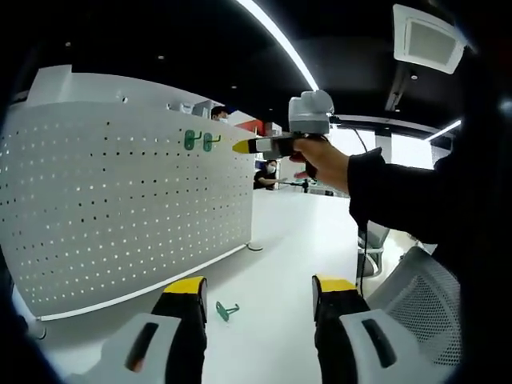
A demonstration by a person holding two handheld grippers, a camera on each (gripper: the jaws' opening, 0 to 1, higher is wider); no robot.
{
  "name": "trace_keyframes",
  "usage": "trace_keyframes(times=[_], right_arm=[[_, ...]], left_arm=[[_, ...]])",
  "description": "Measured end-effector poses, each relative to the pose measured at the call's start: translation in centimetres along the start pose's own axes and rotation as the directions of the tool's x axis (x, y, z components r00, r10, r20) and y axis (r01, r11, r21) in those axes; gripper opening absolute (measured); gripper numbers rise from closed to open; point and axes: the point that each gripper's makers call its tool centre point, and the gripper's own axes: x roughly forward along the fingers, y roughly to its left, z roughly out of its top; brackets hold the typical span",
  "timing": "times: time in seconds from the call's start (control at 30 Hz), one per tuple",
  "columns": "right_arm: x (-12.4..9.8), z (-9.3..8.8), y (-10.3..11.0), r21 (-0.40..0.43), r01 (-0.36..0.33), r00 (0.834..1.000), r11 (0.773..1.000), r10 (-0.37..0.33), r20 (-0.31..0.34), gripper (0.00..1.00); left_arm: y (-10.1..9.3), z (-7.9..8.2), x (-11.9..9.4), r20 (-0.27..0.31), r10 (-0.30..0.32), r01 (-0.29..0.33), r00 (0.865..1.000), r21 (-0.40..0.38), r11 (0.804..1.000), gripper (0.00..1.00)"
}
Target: Insert the hook assembly into the mounting plate slot until the hook locks in place.
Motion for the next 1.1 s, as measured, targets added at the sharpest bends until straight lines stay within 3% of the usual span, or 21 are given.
trace_keyframes(times=[0.8, 1.1], right_arm=[[-6.4, -4.8, 4.7, 0.066, -0.082, 0.996, 0.994, 0.085, -0.031, 0.09], [-8.4, -5.6, 7.3, 0.081, -0.128, 0.991, 0.988, 0.13, -0.025, 0.09]], left_arm=[[-0.2, -0.8, 0.2, -0.032, 0.008, -0.007, 0.999, 0.024, 1.0, 0.51], [-0.2, -1.6, 0.4, -0.058, 0.016, -0.014, 0.998, 0.037, 0.999, 0.48]])
